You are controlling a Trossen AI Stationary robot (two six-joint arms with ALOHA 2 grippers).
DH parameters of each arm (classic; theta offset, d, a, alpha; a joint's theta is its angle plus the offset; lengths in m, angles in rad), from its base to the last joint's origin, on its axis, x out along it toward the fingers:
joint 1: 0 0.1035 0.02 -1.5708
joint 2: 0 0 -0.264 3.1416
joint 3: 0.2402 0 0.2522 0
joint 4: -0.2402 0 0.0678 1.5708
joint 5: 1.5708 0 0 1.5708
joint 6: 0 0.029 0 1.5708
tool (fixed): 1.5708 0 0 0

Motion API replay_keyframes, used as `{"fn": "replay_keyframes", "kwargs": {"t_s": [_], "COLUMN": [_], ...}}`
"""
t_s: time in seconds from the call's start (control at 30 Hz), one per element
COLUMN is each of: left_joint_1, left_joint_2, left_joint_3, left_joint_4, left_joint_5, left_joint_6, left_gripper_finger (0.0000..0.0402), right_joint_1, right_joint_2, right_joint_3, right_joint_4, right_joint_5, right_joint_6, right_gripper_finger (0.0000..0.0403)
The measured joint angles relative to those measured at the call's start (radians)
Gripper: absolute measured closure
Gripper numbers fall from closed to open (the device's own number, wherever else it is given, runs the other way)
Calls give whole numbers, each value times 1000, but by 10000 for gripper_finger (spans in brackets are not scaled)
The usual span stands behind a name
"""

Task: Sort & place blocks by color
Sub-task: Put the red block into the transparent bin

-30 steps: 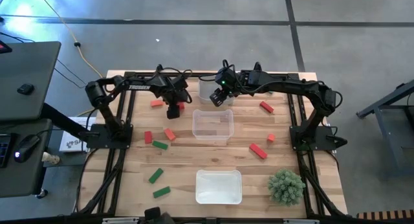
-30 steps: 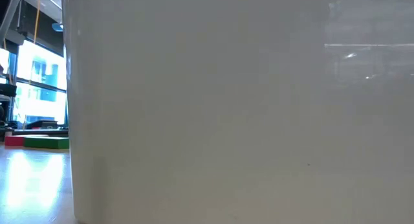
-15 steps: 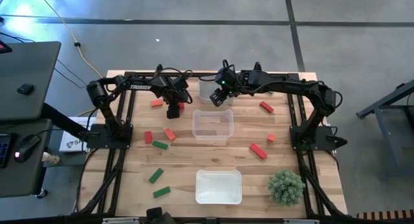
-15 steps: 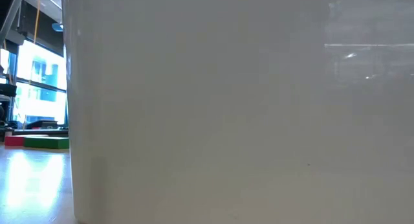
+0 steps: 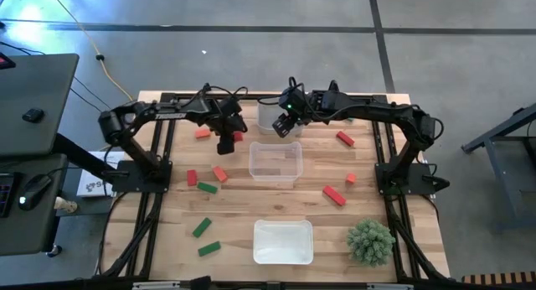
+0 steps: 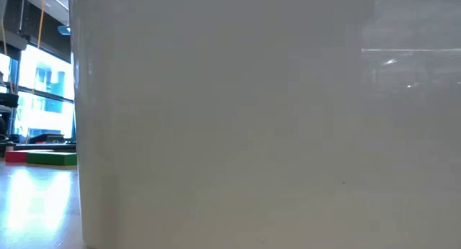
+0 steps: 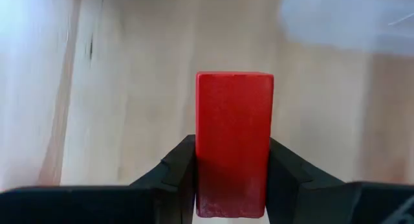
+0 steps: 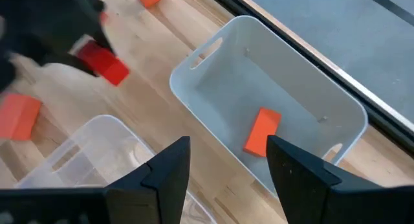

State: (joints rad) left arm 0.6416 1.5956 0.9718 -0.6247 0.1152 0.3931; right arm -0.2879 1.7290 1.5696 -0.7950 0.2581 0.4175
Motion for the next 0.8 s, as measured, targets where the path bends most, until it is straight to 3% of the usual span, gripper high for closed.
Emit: {"fn": "replay_keyframes", "kwargs": {"t_s": [0.37, 0.8], "left_joint_1": [-156, -302], "left_joint_2": [-206, -154], "left_joint_3": [0, 0], "left_joint_4": [135, 390], "left_joint_5": [19, 27], "left_joint_6": [-135, -245], "left_gripper_finger": [298, 298], "right_joint_1": [-61, -106], "right_joint_2": [-104, -222], "right_joint_3": [0, 0], "right_joint_4": [-41, -93], "right_joint_5": [42, 75], "right_joint_6": [-19, -34], "right_gripper_finger": [210, 210]}}
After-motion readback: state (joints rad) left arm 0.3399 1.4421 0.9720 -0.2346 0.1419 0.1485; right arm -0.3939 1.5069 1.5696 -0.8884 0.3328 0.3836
